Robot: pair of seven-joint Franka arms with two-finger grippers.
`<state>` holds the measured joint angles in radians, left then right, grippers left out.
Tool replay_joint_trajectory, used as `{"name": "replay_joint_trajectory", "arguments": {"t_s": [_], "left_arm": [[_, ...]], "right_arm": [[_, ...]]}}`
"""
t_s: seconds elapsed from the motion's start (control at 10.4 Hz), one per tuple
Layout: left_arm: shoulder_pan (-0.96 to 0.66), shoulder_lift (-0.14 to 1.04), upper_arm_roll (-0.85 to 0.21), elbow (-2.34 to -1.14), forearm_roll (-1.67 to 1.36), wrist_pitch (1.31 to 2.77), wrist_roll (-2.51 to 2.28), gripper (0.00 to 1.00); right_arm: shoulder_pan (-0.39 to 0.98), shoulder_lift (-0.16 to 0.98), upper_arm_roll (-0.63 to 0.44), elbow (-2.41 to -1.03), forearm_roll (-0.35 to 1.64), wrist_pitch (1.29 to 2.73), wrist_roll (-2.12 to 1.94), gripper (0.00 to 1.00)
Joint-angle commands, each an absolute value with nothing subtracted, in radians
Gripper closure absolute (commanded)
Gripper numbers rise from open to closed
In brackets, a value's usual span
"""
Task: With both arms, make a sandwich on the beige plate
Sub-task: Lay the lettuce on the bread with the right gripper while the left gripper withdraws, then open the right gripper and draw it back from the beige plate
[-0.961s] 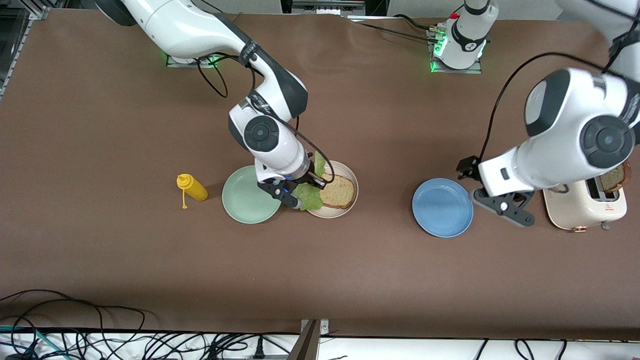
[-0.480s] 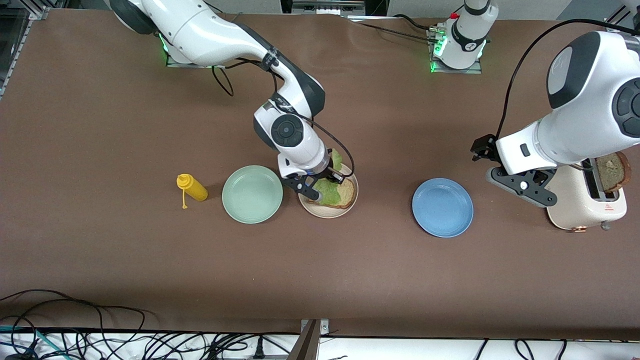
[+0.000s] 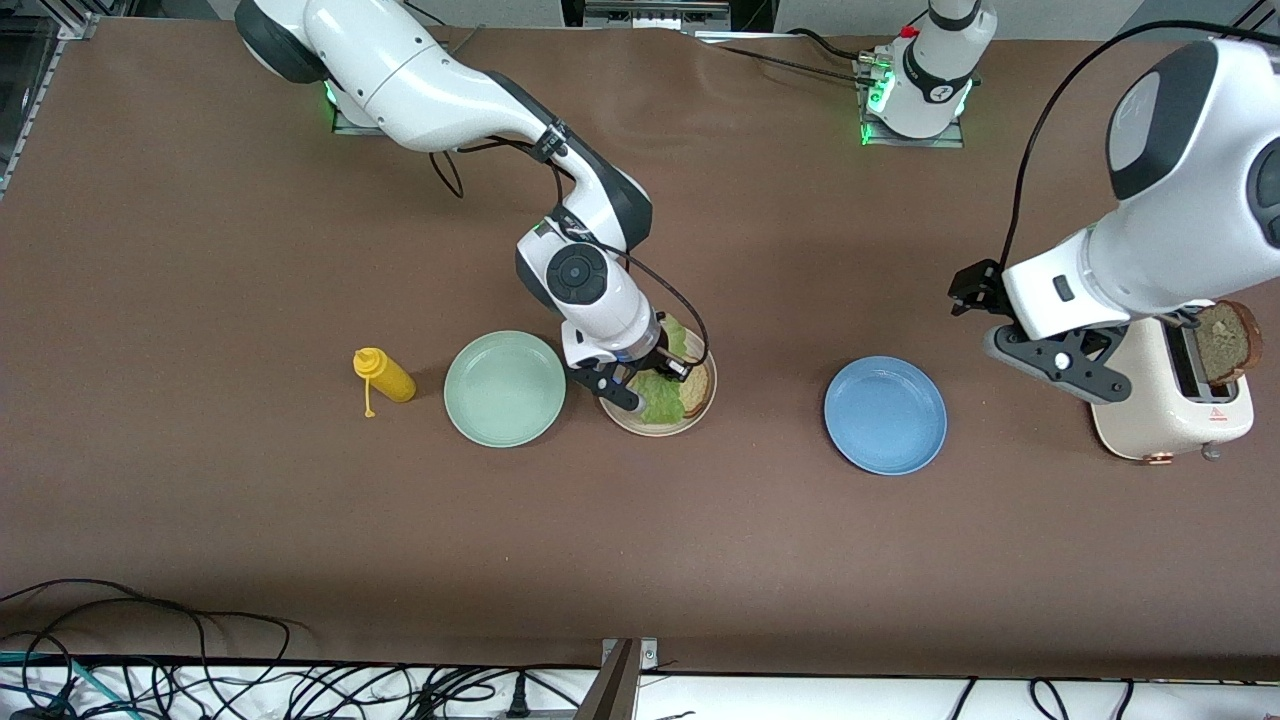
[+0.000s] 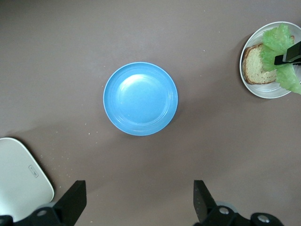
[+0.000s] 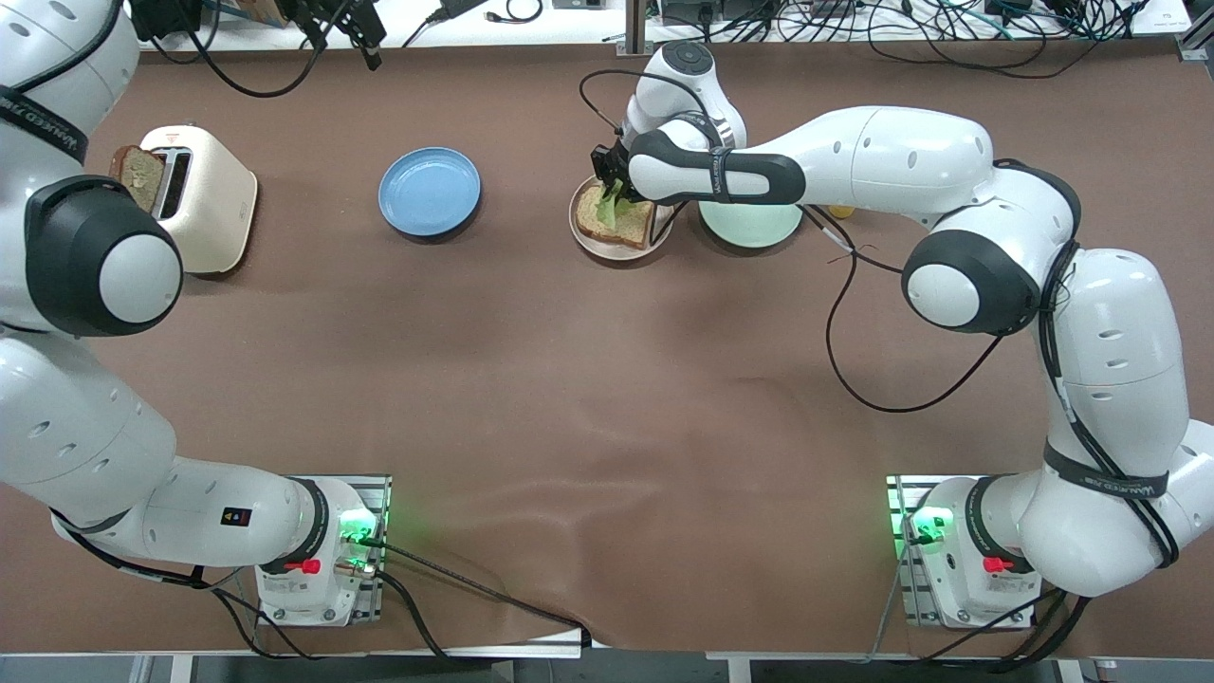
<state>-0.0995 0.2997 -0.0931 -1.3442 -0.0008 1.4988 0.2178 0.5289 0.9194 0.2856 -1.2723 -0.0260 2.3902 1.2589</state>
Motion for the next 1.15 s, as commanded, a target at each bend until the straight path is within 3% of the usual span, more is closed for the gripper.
{"name": "replay_joint_trajectory", "arguments": {"t_s": [0.0,0.29,0.58,1.06], "left_arm": [[-0.094,0.256,-0.095,-1.371,0.014,1.473,0.178,0.0],[-0.091,0.177,-0.043,-1.446,0.011,1.505,0.149,0.0],[-0.034,0.025,-0.031,-1.693,0.006,1.723,0.138,0.0],[-0.037,0.035,-0.037,-1.658,0.025,1.662,0.038,0.0]], "right_arm": [[0.54,0.925,0.282,-1.253,-0.041,2.393,1.278,0.0],[0.537,0.901,0.282,-1.253,-0.04,2.341,1.275,0.0],[0.497,0.822,0.282,-1.255,-0.038,2.21,1.264,0.0],[0.371,0.671,0.287,-1.261,-0.017,1.973,1.143,0.0]]}}
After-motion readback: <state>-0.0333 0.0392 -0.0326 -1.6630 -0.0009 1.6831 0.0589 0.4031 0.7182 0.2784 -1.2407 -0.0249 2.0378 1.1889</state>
